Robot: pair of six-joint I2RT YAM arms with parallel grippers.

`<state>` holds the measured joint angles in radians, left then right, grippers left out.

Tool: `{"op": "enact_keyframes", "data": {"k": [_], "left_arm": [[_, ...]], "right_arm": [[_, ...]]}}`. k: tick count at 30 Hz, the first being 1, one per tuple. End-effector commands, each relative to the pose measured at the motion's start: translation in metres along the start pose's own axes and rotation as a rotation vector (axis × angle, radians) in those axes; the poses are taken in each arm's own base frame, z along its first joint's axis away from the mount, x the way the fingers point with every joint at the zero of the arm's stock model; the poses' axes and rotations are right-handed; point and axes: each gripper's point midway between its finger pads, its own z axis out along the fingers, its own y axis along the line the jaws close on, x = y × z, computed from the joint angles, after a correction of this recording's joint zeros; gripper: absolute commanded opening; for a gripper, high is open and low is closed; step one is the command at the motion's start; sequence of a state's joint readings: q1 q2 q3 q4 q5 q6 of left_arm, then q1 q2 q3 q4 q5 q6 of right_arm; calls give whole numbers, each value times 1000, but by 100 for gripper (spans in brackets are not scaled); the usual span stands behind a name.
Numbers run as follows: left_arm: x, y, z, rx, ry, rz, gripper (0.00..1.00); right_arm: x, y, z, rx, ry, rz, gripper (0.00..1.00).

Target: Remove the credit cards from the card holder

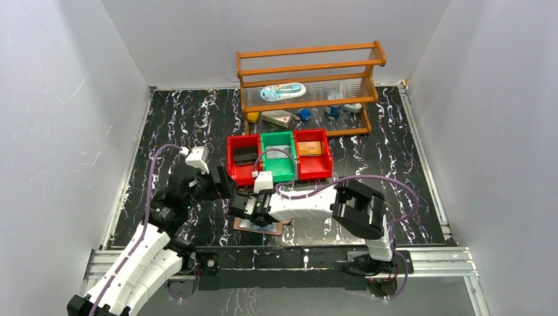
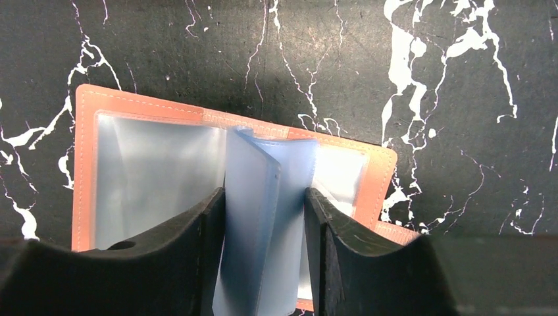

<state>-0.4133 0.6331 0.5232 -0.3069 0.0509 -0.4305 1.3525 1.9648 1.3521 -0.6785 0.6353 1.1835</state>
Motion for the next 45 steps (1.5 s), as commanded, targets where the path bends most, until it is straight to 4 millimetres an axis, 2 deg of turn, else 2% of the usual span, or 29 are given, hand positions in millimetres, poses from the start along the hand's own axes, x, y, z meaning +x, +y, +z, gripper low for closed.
{"op": "enact_keyframes", "data": {"k": [1,6,11,14,17,20,25,27,30,33,34,36,37,39,42,45], "left_arm": [[-6,3,-5,-18,-23,-1,98],[-5,0,-7,-2,-20,-6,98],[-6,-3,-8,7,-28,-33,98],[-7,2,-7,-21,-37,-50,98],[-10,9,-7,-68,-52,-80,98],[-13,14,-9,-100,-70,-84,98],[-30,16,-17,-124,-126,-55,98],[-38,19,-22,-144,-160,-57,99],[-49,26,-26,-200,-205,-83,98],[-60,34,-29,-269,-207,-60,98],[-63,42,-29,-329,-201,-59,98],[-87,62,-43,-497,-216,-3,98],[-98,66,-51,-547,-229,23,98],[-120,71,-71,-616,-280,69,98],[-136,68,-92,-619,-345,58,98],[-133,69,-96,-623,-339,57,98]], "right_arm": [[16,-24,14,98,25,-37,52],[11,-24,8,54,7,-52,54],[0,-22,-6,-75,-37,-81,61],[-9,-29,-12,-109,-68,-118,65],[-21,-22,-29,-217,-98,-151,74],[-40,-20,-52,-304,-147,-124,82],[-86,-34,-86,-380,-241,-25,85],[-109,-46,-98,-396,-290,30,85],[-139,-67,-105,-393,-356,101,87],[-178,-98,-109,-378,-433,171,91],[-197,-113,-111,-356,-468,186,95],[-235,-161,-124,-223,-551,175,98],[-241,-184,-130,-150,-572,180,98],[-236,-206,-144,-119,-585,173,98],[-211,-217,-156,-189,-576,174,98],[-213,-221,-166,-200,-601,187,98]]}}
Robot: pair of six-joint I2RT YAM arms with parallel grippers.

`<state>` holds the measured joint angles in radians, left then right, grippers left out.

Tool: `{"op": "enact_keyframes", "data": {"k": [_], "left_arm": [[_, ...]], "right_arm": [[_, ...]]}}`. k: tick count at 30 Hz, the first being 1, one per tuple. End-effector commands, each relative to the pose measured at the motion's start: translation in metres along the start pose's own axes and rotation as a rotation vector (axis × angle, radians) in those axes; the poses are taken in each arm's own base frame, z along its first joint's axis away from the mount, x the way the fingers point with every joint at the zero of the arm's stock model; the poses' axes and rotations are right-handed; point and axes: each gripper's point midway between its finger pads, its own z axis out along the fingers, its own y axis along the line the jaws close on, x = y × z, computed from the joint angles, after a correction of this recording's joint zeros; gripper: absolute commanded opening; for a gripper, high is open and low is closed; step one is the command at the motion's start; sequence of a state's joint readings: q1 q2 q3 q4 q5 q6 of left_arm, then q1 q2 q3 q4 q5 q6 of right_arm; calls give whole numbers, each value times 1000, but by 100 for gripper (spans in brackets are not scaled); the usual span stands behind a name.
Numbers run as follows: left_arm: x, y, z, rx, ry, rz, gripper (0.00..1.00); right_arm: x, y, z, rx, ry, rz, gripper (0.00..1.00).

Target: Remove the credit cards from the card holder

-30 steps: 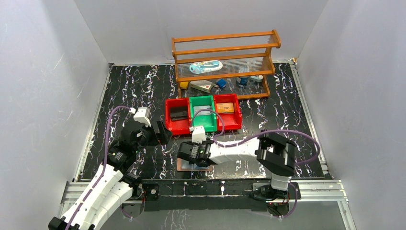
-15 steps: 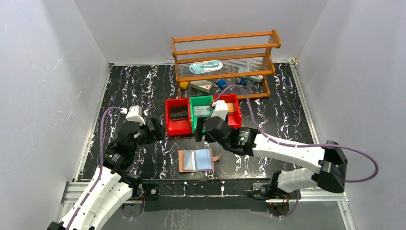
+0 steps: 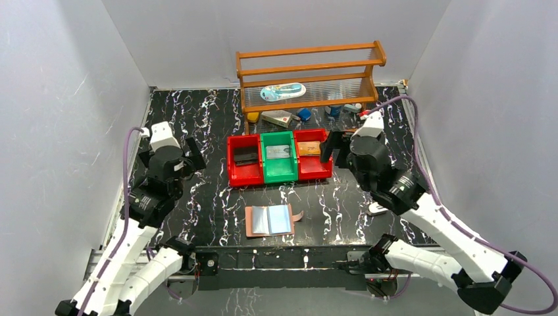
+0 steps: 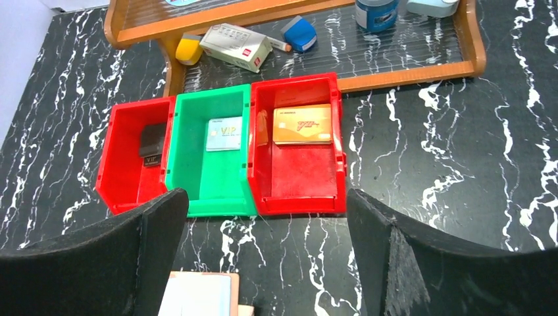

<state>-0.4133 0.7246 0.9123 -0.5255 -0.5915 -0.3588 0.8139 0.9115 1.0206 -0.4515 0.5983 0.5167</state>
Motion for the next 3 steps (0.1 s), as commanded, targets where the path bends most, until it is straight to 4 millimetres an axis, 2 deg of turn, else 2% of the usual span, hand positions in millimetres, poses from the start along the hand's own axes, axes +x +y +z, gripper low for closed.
{"op": "enact_keyframes", "data": {"k": [1,3], "left_arm": [[-7,20,-10,-78,-15,4,98],[-3,25,-10,-111,1,-6,98]], "right_arm": [[-1,-3,-8,-20,-6,-20,98],[0,0,-7,-33,0,-22,98]]}}
